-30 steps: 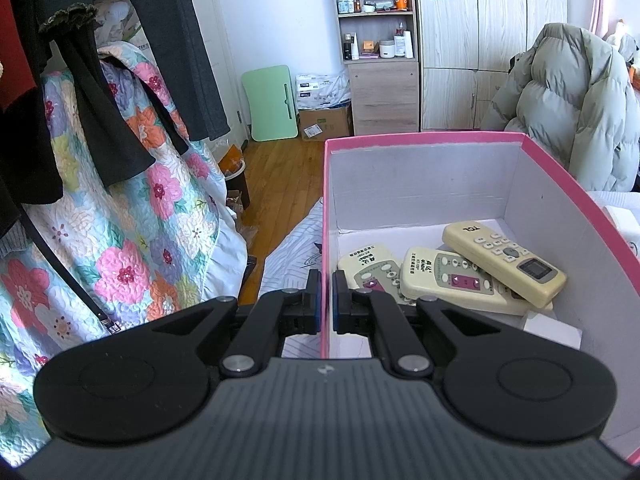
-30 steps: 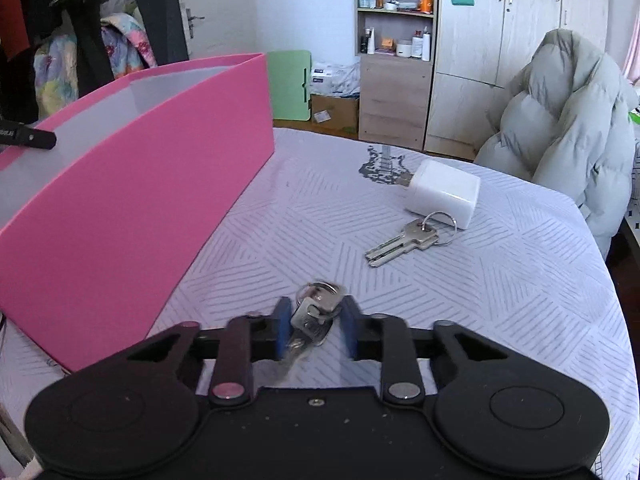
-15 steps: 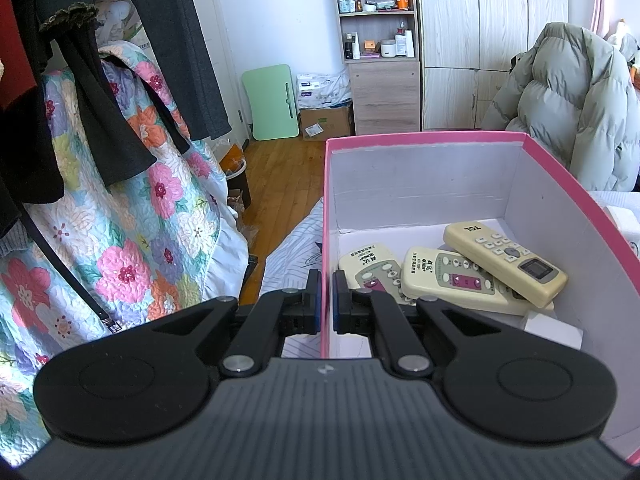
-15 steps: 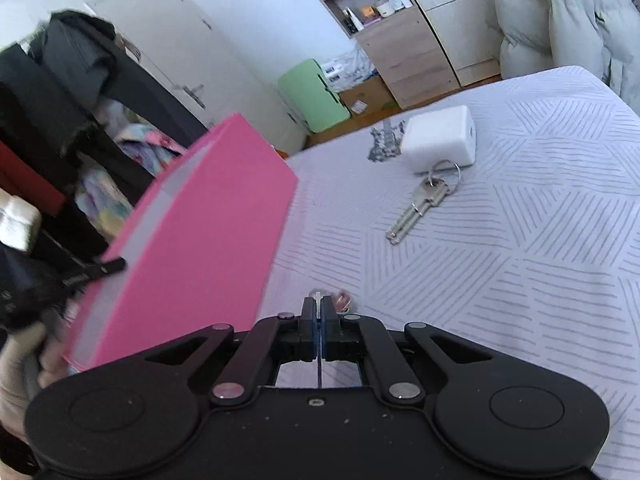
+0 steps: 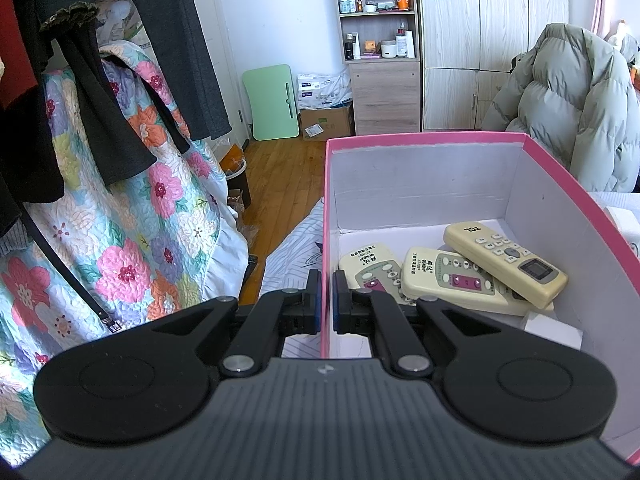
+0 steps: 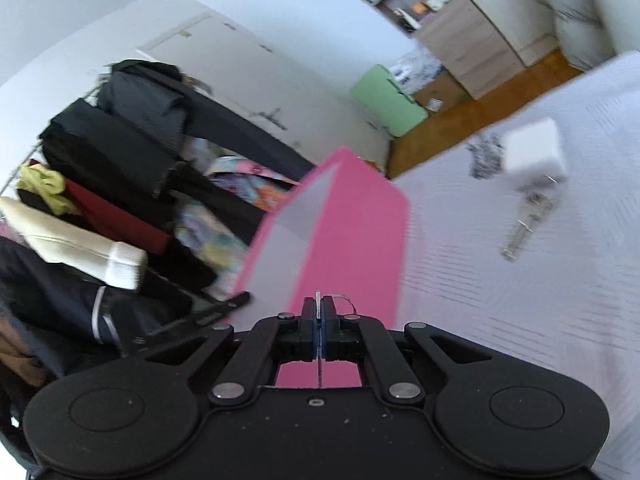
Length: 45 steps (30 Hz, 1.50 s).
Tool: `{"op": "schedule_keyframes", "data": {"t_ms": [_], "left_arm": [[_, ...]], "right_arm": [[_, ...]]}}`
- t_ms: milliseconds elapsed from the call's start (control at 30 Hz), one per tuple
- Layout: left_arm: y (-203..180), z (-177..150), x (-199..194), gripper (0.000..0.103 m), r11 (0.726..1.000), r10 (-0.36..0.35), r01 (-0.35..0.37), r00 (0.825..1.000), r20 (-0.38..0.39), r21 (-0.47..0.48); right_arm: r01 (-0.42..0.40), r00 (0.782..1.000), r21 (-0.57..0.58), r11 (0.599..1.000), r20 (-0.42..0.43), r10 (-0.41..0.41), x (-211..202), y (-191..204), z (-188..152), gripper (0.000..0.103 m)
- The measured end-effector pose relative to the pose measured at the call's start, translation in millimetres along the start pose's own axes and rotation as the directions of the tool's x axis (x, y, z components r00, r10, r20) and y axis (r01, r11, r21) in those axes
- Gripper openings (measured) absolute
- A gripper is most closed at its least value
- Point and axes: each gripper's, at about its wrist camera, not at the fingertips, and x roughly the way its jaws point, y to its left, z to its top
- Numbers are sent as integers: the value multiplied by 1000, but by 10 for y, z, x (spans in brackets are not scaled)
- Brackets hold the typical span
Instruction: Organize rigid objects
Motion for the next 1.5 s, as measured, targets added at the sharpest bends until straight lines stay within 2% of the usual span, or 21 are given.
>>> {"op": "schedule_keyframes", "data": {"t_ms": [167, 300, 500, 700, 833, 900, 1000, 1033, 1133, 1167, 1233, 1333, 1500], "left_arm": [[19, -5, 0, 4, 1000, -3, 3, 1000, 2, -4], [21, -11, -3, 4, 1000, -3, 3, 1000, 2, -5], [24, -8, -2, 4, 1000, -4, 4, 1000, 2, -5], [16, -8, -8, 4, 1000, -2, 2, 1000, 4, -4], [2, -8, -14, 4, 1000, -3, 3, 1000, 3, -2], [-3, -4, -18, 4, 1000, -5, 5, 1000, 4, -1], [3, 2, -20, 4, 1000, -6, 6, 1000, 4, -1], [0, 1, -21, 4, 1000, -5, 5, 1000, 4, 0], [17, 13, -13, 4, 1000, -8, 8, 1000, 4, -3], [18, 13, -13, 4, 1000, -7, 7, 1000, 4, -2], [18, 13, -13, 4, 1000, -7, 7, 1000, 4, -2], [20, 15, -14, 4, 1000, -7, 7, 1000, 4, -3], [17, 21, -7, 4, 1000, -3, 3, 1000, 2, 1]], "right_arm": [[-63, 998, -95, 994, -16, 61, 78, 405, 147, 4], [-122, 992, -172, 978, -64, 112, 263, 746, 274, 4], [-142, 983, -282, 949, -152, 102, 703, 1090, 427, 4], [-62, 975, -362, 930, -220, -21, 1305, 1129, 544, 4], [24, 955, -423, 906, -259, -146, 1720, 1033, 534, 4], [91, 941, -493, 865, -240, -237, 1876, 1015, 511, 4], [171, 918, -610, 774, -186, -349, 2019, 1050, 463, 4], [194, 915, -643, 741, -154, -373, 2018, 1076, 445, 9], [235, 916, -699, 675, -72, -394, 1873, 1152, 412, 11], [234, 920, -700, 675, -65, -387, 1808, 1171, 425, 15], [219, 933, -679, 701, -65, -354, 1599, 1168, 476, 22], [239, 941, -653, 719, -28, -338, 1283, 1151, 575, 24], [313, 929, -603, 734, 31, -370, 790, 983, 688, 30]]}}
